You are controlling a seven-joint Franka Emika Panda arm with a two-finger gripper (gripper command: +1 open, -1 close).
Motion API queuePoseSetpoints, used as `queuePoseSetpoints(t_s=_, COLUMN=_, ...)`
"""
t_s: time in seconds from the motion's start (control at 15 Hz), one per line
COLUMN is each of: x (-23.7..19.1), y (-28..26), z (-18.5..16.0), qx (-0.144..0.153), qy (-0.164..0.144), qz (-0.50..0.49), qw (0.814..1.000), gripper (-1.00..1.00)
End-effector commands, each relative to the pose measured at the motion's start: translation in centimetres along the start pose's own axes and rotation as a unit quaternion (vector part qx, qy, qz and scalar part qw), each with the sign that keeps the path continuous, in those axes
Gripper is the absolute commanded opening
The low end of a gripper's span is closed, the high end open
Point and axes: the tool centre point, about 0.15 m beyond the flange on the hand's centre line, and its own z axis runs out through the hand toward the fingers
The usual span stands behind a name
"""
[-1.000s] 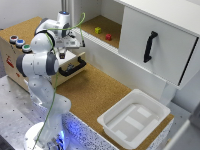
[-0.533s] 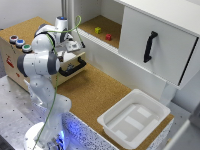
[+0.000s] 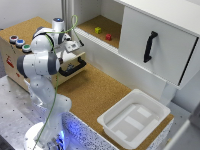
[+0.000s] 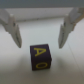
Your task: Put the grasped purple object in the drawer
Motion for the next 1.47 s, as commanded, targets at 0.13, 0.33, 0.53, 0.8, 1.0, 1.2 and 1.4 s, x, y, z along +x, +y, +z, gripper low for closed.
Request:
queuePoseSetpoints(t_s=0.13, x=-1.0, y=-0.7, z=-7.3, qx=0.015, qy=0.0, qz=0.139, qw=0.99, gripper=1.0)
queuePoseSetpoints(t_s=0.33, x=-3.3, y=1.1, z=-9.3, qx=0.017, qy=0.004, qz=0.284, qw=0.959, gripper=1.0)
queuePoseSetpoints(t_s=0.53, x=-6.5, y=3.5, z=-11.1, qx=0.001, qy=0.002, qz=0.411, qw=0.912, gripper=1.0)
queuePoseSetpoints(t_s=0.8, x=-10.4, y=3.5, z=-11.5, qx=0.01, qy=-0.017, qz=0.536, qw=0.844, gripper=1.0)
queuePoseSetpoints(t_s=1.0, x=-13.8, y=3.1, z=-12.1, qx=0.005, qy=-0.03, qz=0.588, qw=0.808, gripper=1.0)
queuePoseSetpoints(t_s=1.2, x=-16.0, y=3.8, z=-12.3, qx=-0.004, qy=-0.044, qz=0.602, qw=0.797, gripper=1.0)
queuePoseSetpoints(t_s=1.4, x=-18.4, y=4.7, z=-12.1, qx=-0.001, qy=-0.05, qz=0.619, qw=0.784, gripper=1.0)
